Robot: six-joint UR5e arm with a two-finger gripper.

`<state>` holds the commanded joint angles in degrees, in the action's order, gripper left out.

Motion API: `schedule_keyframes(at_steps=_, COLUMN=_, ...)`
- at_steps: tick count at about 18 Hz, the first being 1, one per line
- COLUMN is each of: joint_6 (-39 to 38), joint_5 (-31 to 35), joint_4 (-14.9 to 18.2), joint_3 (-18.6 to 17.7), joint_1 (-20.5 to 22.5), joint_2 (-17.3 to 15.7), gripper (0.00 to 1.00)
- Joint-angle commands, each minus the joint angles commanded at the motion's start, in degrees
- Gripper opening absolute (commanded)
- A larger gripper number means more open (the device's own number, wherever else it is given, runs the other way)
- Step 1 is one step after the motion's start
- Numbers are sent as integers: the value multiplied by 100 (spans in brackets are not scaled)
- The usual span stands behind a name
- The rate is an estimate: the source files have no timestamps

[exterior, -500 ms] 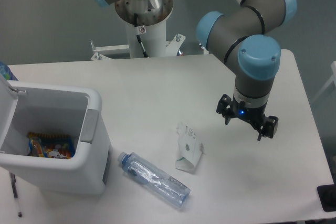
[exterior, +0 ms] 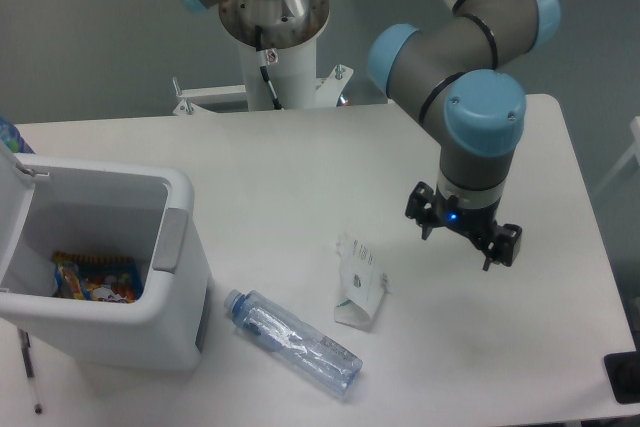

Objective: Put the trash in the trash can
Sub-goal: 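Move the gripper down toward the crumpled white paper beside the bottle, then close the gripper on the crumpled white paper and lift it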

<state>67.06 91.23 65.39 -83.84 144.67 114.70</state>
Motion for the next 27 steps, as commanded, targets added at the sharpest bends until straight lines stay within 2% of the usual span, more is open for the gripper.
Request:
schedule_keyframes(at_steps=2, joint_6=-228, joint_5=-70, joint_4=-279, joint_3=-290, joint_1=-140, joint_2=-35, gripper=100)
schedule_keyframes(at_steps=5, joint_6=-729, joint_5=-70, joint_4=-1288, joint_3=-1070, joint_1=-325, joint_2=-202, gripper=100)
schedule_keyframes(at_steps=7, joint_6=-774, joint_5=-44, joint_4=-1739, joint_3=-1476, joint_1=-378, joint_2=-211, gripper=100)
schedule_keyframes(at_steps=13, joint_6=-1001, joint_5=123, joint_4=-1819, joint_3=-2022, joint_1=-695, joint_2=-194, gripper=100)
schedule_keyframes(at_steps=17, joint_6=-1161, joint_5=123, joint_4=-1828, joint_3=-1979, joint_1=-704, joint_2=-124, gripper=100)
schedule_keyframes(at_steps=20, joint_6=-1161, joint_5=132, joint_4=-2135, joint_3=-1961, joint_1=-704, joint_2=43, gripper=99)
schedule_keyframes(at_steps=22, joint_6=-1222, joint_5=219, joint_4=-2302, joint_3=-1961, joint_1=-721, joint_2=122, gripper=83)
schedule_keyframes(at_steps=27, joint_6=-1521, joint_5=439, joint_4=-2312, joint_3=-1803, joint_1=-739, joint_2=211, gripper=39)
